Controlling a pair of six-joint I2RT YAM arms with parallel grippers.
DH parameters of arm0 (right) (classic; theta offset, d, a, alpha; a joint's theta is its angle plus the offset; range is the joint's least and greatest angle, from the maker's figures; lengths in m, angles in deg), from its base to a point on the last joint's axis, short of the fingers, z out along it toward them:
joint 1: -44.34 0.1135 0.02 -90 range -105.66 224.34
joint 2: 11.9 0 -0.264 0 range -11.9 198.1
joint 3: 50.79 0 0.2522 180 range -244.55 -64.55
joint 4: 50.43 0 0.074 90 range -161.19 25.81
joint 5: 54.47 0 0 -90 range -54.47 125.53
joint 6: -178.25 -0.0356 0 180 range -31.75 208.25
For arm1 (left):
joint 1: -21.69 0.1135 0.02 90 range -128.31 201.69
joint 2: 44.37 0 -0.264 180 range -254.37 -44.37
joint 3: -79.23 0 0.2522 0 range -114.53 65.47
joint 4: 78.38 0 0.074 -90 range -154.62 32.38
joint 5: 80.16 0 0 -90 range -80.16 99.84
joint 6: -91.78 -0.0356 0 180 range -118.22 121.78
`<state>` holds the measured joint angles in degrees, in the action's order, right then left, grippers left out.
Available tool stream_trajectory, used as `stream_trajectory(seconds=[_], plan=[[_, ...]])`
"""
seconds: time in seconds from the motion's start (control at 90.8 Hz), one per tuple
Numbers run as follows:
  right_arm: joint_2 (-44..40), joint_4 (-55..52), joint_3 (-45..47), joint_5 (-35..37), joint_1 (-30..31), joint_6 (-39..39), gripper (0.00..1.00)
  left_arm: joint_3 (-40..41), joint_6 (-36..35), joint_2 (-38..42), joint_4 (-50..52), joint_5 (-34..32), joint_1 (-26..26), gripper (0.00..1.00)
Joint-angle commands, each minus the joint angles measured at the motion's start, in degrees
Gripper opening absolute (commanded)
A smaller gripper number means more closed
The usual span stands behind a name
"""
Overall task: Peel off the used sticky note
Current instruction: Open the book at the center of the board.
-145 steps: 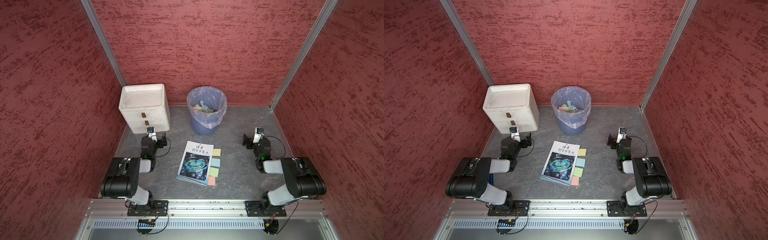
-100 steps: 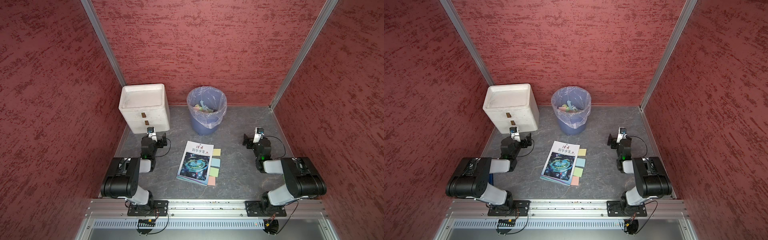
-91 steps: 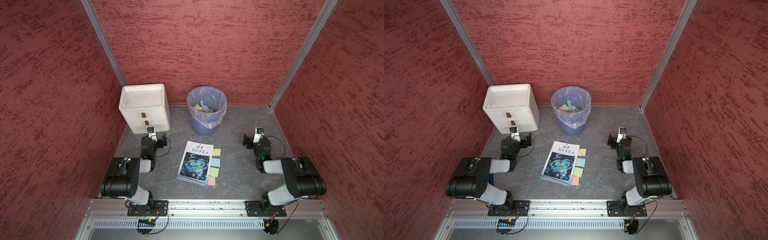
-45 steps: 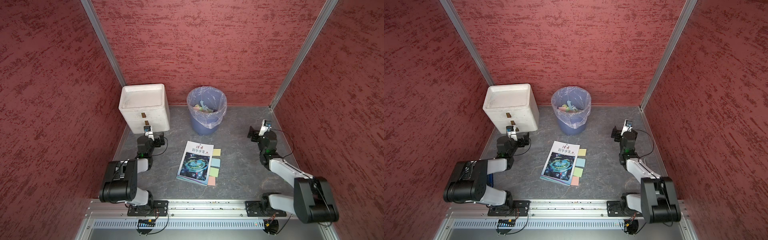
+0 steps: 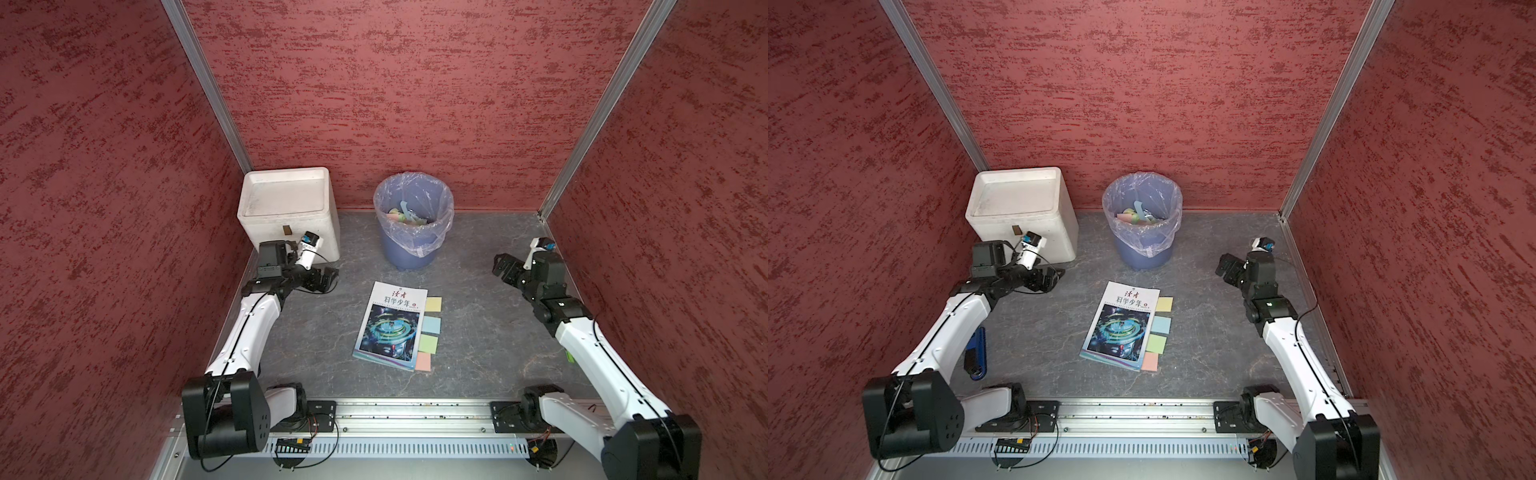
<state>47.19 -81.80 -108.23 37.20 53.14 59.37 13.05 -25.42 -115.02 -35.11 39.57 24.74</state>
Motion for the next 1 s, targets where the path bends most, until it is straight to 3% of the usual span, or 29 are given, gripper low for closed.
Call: stream_trajectory(seconds=[0.0,0.231,0.496,0.793,0.992], plan=[[-0.8,-8.9,-0.3,-0.9,7.9,-5.5,0.98,-2.5,-9.0,-2.6,19.3,1.1,-6.9,1.00],[2.4,-14.0,-2.8,1.7,22.9,-11.5,0.96,-6.1,-4.1,-9.7,17.0,-2.9,-16.6,1.00],[11.1,-8.8,-5.4,-1.5,30.2,-16.9,0.96,-9.4,2.6,-19.0,17.0,-1.3,-21.0,0.99],[12.7,-3.0,-2.2,-4.1,30.7,-20.4,0.91,-13.0,7.0,-28.5,19.3,-1.7,-21.4,0.65],[11.6,-2.9,-0.3,-4.1,31.0,-21.3,0.89,-14.6,7.4,-33.1,18.9,-4.6,-21.4,0.52]])
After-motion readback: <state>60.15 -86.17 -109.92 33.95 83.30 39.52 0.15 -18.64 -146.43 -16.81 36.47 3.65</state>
